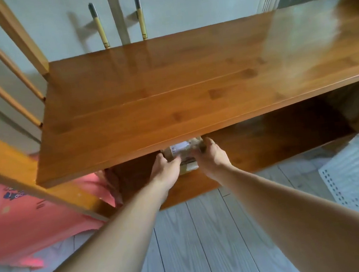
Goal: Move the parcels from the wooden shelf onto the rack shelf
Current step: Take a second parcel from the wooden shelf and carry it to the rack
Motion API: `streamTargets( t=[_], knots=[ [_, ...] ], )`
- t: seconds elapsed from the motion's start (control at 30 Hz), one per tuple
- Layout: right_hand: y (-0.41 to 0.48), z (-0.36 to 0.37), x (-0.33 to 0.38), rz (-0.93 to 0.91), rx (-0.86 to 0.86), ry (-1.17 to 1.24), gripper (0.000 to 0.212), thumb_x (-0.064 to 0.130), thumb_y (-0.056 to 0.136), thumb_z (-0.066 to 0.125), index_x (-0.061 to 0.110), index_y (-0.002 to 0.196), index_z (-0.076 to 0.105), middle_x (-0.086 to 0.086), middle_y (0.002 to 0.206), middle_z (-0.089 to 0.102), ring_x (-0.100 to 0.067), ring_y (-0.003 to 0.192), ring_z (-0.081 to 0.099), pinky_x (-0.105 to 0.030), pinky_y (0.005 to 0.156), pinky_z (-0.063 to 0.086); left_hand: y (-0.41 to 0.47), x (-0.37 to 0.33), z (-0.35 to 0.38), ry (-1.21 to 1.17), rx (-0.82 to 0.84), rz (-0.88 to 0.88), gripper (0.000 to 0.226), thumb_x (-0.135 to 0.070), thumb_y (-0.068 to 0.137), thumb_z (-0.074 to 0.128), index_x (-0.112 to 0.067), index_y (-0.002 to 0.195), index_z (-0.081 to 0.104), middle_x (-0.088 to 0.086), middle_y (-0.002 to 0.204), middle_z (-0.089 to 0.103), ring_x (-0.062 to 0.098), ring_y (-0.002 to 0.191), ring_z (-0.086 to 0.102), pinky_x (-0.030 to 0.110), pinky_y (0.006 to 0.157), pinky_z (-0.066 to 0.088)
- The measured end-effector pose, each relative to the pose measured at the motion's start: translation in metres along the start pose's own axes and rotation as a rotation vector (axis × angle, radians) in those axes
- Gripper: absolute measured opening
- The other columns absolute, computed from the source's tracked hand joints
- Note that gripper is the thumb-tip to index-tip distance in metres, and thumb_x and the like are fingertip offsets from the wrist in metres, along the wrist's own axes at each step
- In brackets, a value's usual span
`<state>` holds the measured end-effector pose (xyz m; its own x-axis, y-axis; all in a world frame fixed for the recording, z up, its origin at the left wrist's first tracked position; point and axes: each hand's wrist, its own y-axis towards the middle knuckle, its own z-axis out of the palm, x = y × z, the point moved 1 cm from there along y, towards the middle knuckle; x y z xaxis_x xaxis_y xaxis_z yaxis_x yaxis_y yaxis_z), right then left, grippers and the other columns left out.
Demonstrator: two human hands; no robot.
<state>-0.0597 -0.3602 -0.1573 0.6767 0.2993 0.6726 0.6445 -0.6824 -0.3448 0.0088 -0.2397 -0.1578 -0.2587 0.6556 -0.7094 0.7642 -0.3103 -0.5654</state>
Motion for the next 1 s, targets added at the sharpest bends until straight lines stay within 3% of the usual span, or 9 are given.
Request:
streamTargets(
  t=[0.17,0.33,0.43,0.57,0.63,0.77,0.83,0.9,1.0],
  knots=[
    [-0.022,-0.010,-0.009,0.046,-0.019,0.126,0.040,0.039,0.104,0.051,0.009,0.130,0.056,-0.014,0.124,0.070,-0.029,0.095,0.064,-0.029,0.067,0.045,-0.020,0.007,0.005,-0.205,0.026,-0.071,0.055,-0.046,0.095,0.063,-0.017,0.136,0.039,0.006,0.123,0.059,0.029,0.108,0.060,0.046,0.098,0.050],
    [-0.100,-0.048,-0.005,0.083,0.007,0.249,0.037,0.048,0.090,0.063,0.017,0.106,0.051,-0.006,0.109,0.069,-0.019,0.084,0.062,-0.029,0.061,0.042,-0.088,0.012,-0.016,-0.274,0.115,0.019,0.049,-0.050,0.072,0.082,-0.023,0.097,0.050,0.006,0.108,0.072,0.025,0.099,0.071,0.046,0.084,0.060],
    [-0.158,-0.072,0.012,0.047,0.026,0.268,0.048,0.056,0.069,0.065,0.020,0.097,0.049,0.004,0.091,0.064,-0.010,0.076,0.058,-0.030,0.061,0.044,-0.141,0.025,-0.037,-0.321,0.217,0.077,0.065,-0.049,0.066,0.091,-0.018,0.113,0.058,0.004,0.105,0.081,0.026,0.097,0.078,0.049,0.089,0.061],
    [-0.240,-0.079,0.034,0.005,0.154,0.391,0.058,0.049,0.052,0.066,0.015,0.094,0.046,-0.003,0.086,0.061,-0.019,0.076,0.059,-0.031,0.060,0.048,-0.204,0.056,-0.087,-0.338,0.276,0.149,0.087,-0.054,0.052,0.098,-0.024,0.125,0.059,0.000,0.120,0.079,0.027,0.115,0.072,0.059,0.103,0.052],
    [-0.282,-0.070,0.046,-0.001,0.217,0.490,0.055,0.040,0.055,0.068,0.011,0.095,0.045,-0.008,0.088,0.059,-0.020,0.076,0.059,-0.027,0.055,0.048,-0.235,0.065,-0.122,-0.321,0.281,0.207,0.082,-0.048,0.051,0.100,-0.029,0.121,0.060,0.000,0.117,0.079,0.028,0.116,0.071,0.052,0.099,0.055],
    [-0.351,-0.043,0.092,-0.052,0.258,0.634,0.050,0.027,0.066,0.072,0.002,0.097,0.043,-0.016,0.093,0.056,-0.025,0.083,0.059,-0.037,0.069,0.054,-0.289,0.077,-0.205,-0.328,0.221,0.332,0.079,-0.035,0.052,0.097,-0.018,0.117,0.055,0.011,0.114,0.076,0.032,0.111,0.070,0.033,0.078,0.059],
    [-0.379,-0.029,0.124,-0.102,0.233,0.678,0.051,0.035,0.063,0.075,0.006,0.092,0.044,-0.014,0.089,0.054,-0.024,0.082,0.056,-0.040,0.069,0.051,-0.311,0.076,-0.249,-0.331,0.189,0.409,0.104,-0.043,0.049,0.097,-0.020,0.135,0.044,0.010,0.131,0.067,0.024,0.115,0.067,0.032,0.091,0.059],
    [-0.402,-0.016,0.156,-0.170,0.198,0.722,0.044,0.035,0.068,0.076,0.012,0.088,0.044,-0.009,0.082,0.054,-0.020,0.075,0.055,-0.028,0.060,0.049,-0.331,0.076,-0.287,-0.338,0.143,0.485,0.124,-0.050,0.046,0.098,-0.040,0.149,0.030,0.000,0.141,0.061,0.021,0.126,0.063,0.044,0.105,0.053],
    [-0.421,-0.001,0.190,-0.261,0.136,0.763,0.030,0.013,0.086,0.076,0.009,0.092,0.047,-0.003,0.077,0.061,-0.006,0.058,0.061,-0.017,0.049,0.048,-0.346,0.084,-0.322,-0.433,0.077,0.561,0.108,-0.036,0.056,0.094,-0.034,0.149,0.039,-0.007,0.132,0.070,0.015,0.122,0.068,0.040,0.102,0.056]
  ],
)
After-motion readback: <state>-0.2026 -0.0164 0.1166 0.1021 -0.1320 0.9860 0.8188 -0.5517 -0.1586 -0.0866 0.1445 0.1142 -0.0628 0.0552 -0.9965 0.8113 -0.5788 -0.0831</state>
